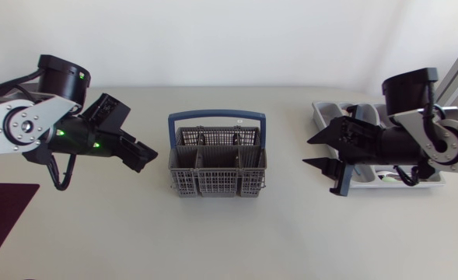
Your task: Sort the cutlery from the basket into the organizer compartments.
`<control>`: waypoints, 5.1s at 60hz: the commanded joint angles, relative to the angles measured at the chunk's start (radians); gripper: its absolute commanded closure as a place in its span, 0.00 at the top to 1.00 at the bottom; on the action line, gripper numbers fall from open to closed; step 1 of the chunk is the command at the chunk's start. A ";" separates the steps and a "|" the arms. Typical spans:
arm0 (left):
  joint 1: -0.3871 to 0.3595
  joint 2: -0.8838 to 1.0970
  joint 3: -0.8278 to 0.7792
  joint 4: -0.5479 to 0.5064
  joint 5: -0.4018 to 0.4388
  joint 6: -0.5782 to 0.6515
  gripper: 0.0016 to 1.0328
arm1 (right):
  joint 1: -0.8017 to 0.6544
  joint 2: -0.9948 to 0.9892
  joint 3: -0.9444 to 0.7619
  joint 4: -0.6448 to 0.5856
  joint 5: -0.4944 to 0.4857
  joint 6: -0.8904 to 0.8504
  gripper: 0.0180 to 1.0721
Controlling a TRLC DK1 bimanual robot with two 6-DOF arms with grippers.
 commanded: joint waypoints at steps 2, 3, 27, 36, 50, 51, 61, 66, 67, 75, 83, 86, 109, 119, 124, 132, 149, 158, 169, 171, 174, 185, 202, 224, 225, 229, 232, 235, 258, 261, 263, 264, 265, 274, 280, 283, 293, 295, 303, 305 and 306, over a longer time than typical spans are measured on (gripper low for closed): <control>0.002 0.054 -0.012 0.007 0.020 0.029 0.86 | 0.063 0.087 0.008 0.011 0.021 0.116 0.56; 0.001 0.057 -0.012 0.007 0.019 0.030 0.86 | 0.068 0.093 0.010 0.011 0.023 0.121 0.56; -0.027 0.186 0.022 0.053 0.028 0.040 0.86 | 0.220 0.312 0.139 0.075 0.116 0.265 0.56; -0.033 0.215 0.050 0.065 0.028 0.037 0.86 | 0.241 0.344 0.176 0.075 0.133 0.286 0.56; -0.033 0.254 0.088 0.076 0.028 0.032 0.86 | 0.252 0.374 0.199 0.075 0.159 0.291 0.56; -0.033 0.255 0.090 0.076 0.028 0.032 0.86 | 0.252 0.374 0.197 0.075 0.159 0.291 0.56; -0.005 0.238 0.073 0.073 0.026 0.041 0.87 | 0.244 0.363 0.159 0.078 0.171 0.289 0.56; 0.022 0.203 0.048 0.071 0.026 0.052 0.88 | 0.233 0.328 0.117 0.106 0.198 0.285 0.56; 0.027 0.194 0.041 0.070 0.026 0.055 0.88 | 0.229 0.317 0.105 0.112 0.204 0.285 0.56; 0.067 0.092 -0.002 0.068 0.026 0.060 0.92 | 0.197 0.231 0.051 0.144 0.250 0.286 0.68; 0.099 -0.016 -0.036 0.064 0.026 0.060 0.94 | 0.163 0.139 0.019 0.141 0.282 0.288 0.96; 0.114 -0.062 -0.047 0.061 0.026 0.060 0.95 | 0.147 0.093 -0.001 0.143 0.294 0.289 0.96; 0.186 -0.469 -0.142 0.013 0.042 0.000 0.95 | 0.032 -0.329 -0.156 0.144 0.359 0.340 0.96; 0.241 -0.506 -0.168 -0.009 0.042 0.000 0.95 | 0.003 -0.493 -0.226 0.120 0.352 0.406 0.96; 0.286 -0.530 -0.177 -0.012 0.045 -0.003 0.95 | -0.020 -0.536 -0.243 0.111 0.352 0.449 0.96; 0.314 -0.624 -0.213 -0.012 0.048 -0.003 0.95 | -0.110 -0.630 -0.269 0.108 0.288 0.589 0.96; 0.349 -0.780 -0.302 0.039 0.045 -0.060 0.95 | -0.161 -0.847 -0.378 0.147 0.299 0.748 0.96; 0.357 -0.819 -0.354 0.084 0.045 -0.062 0.95 | -0.159 -0.931 -0.453 0.163 0.318 0.810 0.96; 0.333 -0.930 -0.460 0.150 0.010 -0.108 0.95 | -0.158 -1.034 -0.544 0.183 0.341 0.886 0.96; 0.328 -0.946 -0.477 0.157 0.002 -0.118 0.95 | -0.157 -1.050 -0.559 0.186 0.344 0.898 0.96; 0.319 -0.978 -0.508 0.172 -0.013 -0.137 0.95 | -0.157 -1.082 -0.587 0.192 0.351 0.922 0.96; 0.287 -1.082 -0.613 0.219 -0.061 -0.201 0.95 | -0.155 -1.187 -0.680 0.212 0.375 0.999 0.96; 0.236 -1.248 -0.779 0.294 -0.138 -0.302 0.95 | -0.153 -1.274 -0.757 0.229 0.394 1.063 0.96; 0.205 -1.349 -0.881 0.340 -0.185 -0.364 0.95 | -0.153 -1.274 -0.757 0.229 0.394 1.063 0.96; 0.205 -1.349 -0.881 0.340 -0.185 -0.364 0.95 | -0.153 -1.274 -0.757 0.229 0.394 1.063 0.96; 0.205 -1.349 -0.881 0.340 -0.185 -0.364 0.95 | -0.153 -1.274 -0.757 0.229 0.394 1.063 0.96; 0.205 -1.349 -0.881 0.340 -0.185 -0.364 0.95 | -0.153 -1.274 -0.757 0.229 0.394 1.063 0.96; 0.205 -1.349 -0.881 0.340 -0.185 -0.364 0.95 | -0.153 -1.274 -0.757 0.229 0.394 1.063 0.96; 0.205 -1.349 -0.881 0.340 -0.185 -0.364 0.95 | -0.153 -1.274 -0.757 0.229 0.394 1.063 0.96; 0.205 -1.349 -0.881 0.340 -0.185 -0.364 0.95 | -0.153 -1.274 -0.757 0.229 0.394 1.063 0.96; 0.205 -1.349 -0.881 0.340 -0.185 -0.364 0.95 | -0.153 -1.274 -0.757 0.229 0.394 1.063 0.96; 0.205 -1.349 -0.881 0.340 -0.185 -0.364 0.95 | -0.153 -1.274 -0.757 0.229 0.394 1.063 0.96; 0.205 -1.349 -0.881 0.340 -0.185 -0.364 0.95 | -0.153 -1.274 -0.757 0.229 0.394 1.063 0.96; 0.205 -1.349 -0.881 0.340 -0.185 -0.364 0.95 | -0.153 -1.274 -0.757 0.229 0.394 1.063 0.96; 0.205 -1.349 -0.881 0.340 -0.185 -0.364 0.95 | -0.153 -1.274 -0.757 0.229 0.394 1.063 0.96; 0.205 -1.349 -0.881 0.340 -0.185 -0.364 0.95 | -0.153 -1.274 -0.757 0.229 0.394 1.063 0.96; 0.205 -1.349 -0.881 0.340 -0.185 -0.364 0.95 | -0.153 -1.274 -0.757 0.229 0.394 1.063 0.96; 0.205 -1.349 -0.881 0.340 -0.185 -0.364 0.95 | -0.153 -1.274 -0.757 0.229 0.394 1.063 0.96; 0.205 -1.349 -0.881 0.340 -0.185 -0.364 0.95 | -0.153 -1.274 -0.757 0.229 0.394 1.063 0.96; 0.205 -1.349 -0.881 0.340 -0.185 -0.364 0.95 | -0.153 -1.274 -0.757 0.229 0.394 1.063 0.96; 0.205 -1.349 -0.881 0.340 -0.185 -0.364 0.95 | -0.153 -1.274 -0.757 0.229 0.394 1.063 0.96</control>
